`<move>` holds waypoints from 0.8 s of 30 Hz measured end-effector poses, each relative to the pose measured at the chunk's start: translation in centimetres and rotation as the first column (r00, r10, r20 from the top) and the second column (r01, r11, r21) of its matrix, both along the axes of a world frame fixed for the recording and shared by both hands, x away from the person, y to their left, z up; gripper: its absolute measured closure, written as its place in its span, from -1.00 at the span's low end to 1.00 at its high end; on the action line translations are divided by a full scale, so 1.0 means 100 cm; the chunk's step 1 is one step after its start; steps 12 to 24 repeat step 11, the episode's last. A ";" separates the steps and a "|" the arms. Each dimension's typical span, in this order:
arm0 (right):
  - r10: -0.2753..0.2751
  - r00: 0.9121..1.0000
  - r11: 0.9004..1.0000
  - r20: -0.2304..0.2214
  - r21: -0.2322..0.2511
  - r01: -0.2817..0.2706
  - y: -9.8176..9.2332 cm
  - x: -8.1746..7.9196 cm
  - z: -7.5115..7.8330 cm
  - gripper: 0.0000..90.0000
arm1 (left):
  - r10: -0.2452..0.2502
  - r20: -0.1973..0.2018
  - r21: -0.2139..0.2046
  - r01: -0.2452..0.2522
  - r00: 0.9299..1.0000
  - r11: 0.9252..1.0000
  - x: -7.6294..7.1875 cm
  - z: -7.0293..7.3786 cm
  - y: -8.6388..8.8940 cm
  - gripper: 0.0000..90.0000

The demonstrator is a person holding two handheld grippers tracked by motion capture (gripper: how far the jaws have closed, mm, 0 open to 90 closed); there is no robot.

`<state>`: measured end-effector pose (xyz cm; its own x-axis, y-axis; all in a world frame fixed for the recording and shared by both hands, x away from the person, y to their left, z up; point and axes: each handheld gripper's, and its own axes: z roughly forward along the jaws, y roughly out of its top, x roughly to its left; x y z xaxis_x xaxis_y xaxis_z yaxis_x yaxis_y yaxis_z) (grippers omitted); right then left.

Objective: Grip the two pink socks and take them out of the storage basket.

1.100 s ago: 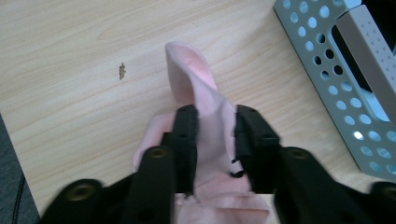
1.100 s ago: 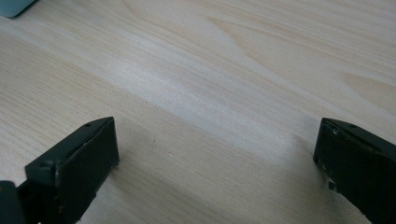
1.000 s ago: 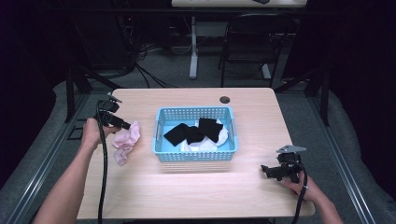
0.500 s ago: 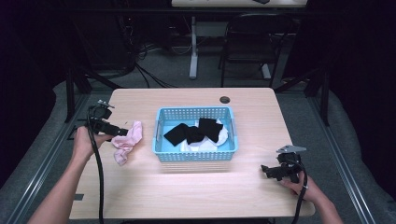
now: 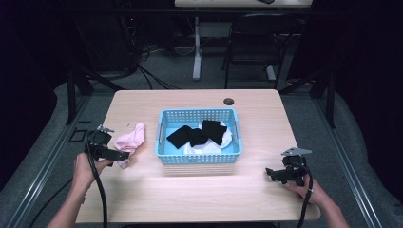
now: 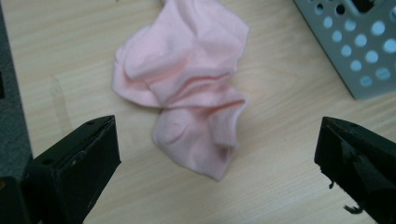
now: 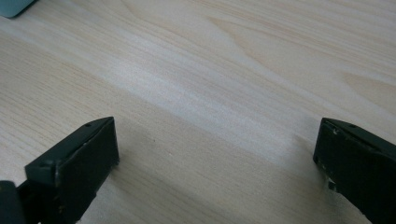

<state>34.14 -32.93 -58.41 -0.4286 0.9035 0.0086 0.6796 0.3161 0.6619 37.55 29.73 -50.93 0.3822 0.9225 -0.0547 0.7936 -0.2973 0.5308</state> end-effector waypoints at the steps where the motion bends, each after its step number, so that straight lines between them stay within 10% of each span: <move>1: 0.000 1.000 1.000 0.000 0.000 0.000 0.000 0.000 0.000 -1.00 | 0.004 0.000 0.004 -0.004 1.000 1.000 -0.003 -0.005 0.000 -1.00; 9: 0.001 1.000 1.000 0.000 0.001 -0.001 0.000 0.000 0.000 -1.00 | 0.034 0.015 -0.026 -0.033 0.999 0.999 -0.020 -0.034 0.008 -1.00; 24: 0.002 1.000 1.000 0.001 0.001 -0.002 0.000 0.000 0.000 -1.00 | 0.036 0.034 -0.022 -0.035 0.999 0.999 -0.020 -0.035 0.010 -1.00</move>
